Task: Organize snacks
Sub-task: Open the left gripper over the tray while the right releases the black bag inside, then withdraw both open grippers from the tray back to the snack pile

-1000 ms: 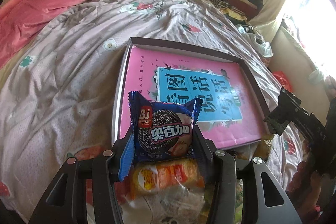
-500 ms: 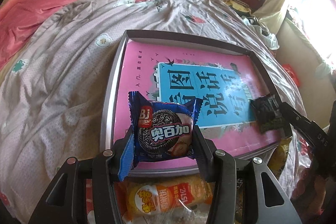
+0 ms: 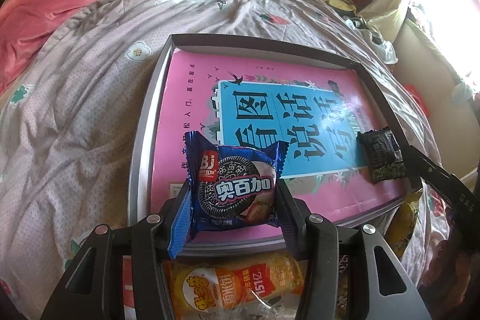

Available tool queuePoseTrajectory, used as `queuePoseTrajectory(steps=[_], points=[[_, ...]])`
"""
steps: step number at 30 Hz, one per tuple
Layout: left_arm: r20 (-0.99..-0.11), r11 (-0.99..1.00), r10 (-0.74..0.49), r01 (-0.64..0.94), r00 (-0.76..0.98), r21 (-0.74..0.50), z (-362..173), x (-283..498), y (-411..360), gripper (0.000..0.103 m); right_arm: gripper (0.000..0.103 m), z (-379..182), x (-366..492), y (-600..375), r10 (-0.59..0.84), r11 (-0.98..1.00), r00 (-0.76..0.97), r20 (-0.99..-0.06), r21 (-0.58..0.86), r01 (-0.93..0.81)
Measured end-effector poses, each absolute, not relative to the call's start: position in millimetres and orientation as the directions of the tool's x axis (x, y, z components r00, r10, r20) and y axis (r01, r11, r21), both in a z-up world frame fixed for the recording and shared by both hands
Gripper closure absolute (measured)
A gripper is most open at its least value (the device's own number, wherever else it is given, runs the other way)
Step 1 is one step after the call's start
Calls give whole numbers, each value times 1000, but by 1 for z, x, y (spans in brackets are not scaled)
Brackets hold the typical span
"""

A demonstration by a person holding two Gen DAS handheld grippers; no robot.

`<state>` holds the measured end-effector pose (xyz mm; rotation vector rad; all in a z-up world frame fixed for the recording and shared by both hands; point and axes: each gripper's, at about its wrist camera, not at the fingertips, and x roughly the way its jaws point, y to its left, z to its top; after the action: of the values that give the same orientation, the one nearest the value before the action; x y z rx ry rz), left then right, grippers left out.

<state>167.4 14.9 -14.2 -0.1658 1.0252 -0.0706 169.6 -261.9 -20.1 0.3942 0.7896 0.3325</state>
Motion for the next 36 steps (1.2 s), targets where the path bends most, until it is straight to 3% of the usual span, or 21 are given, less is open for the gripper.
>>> queuePoseTrajectory(steps=[9, 14, 22, 26, 28, 36], points=[[-844, 985, -140, -15, 517, -172, -13, 168, 15, 48, 73, -15, 164, -259, 419, 886, 665, -618, 437, -152], [-833, 983, -152, -6, 532, -183, -8, 164, 15, 43, 65, -11, 161, -258, 415, 890, 672, -614, 427, -160], [-793, 976, -180, 9, 582, -216, 12, 157, 17, 40, 62, -7, 158, -257, 406, 896, 677, -614, 414, -162], [-768, 974, -187, 11, 613, -228, 23, 152, 21, 29, 62, -4, 155, -257, 401, 900, 681, -613, 404, -166], [-759, 971, -190, 6, 622, -238, 27, 150, 23, 28, 61, -3, 153, -256, 396, 902, 685, -611, 398, -167], [-753, 967, -194, -4, 628, -253, 33, 141, 32, 26, 50, 4, 145, -256, 384, 909, 702, -600, 379, -174]])
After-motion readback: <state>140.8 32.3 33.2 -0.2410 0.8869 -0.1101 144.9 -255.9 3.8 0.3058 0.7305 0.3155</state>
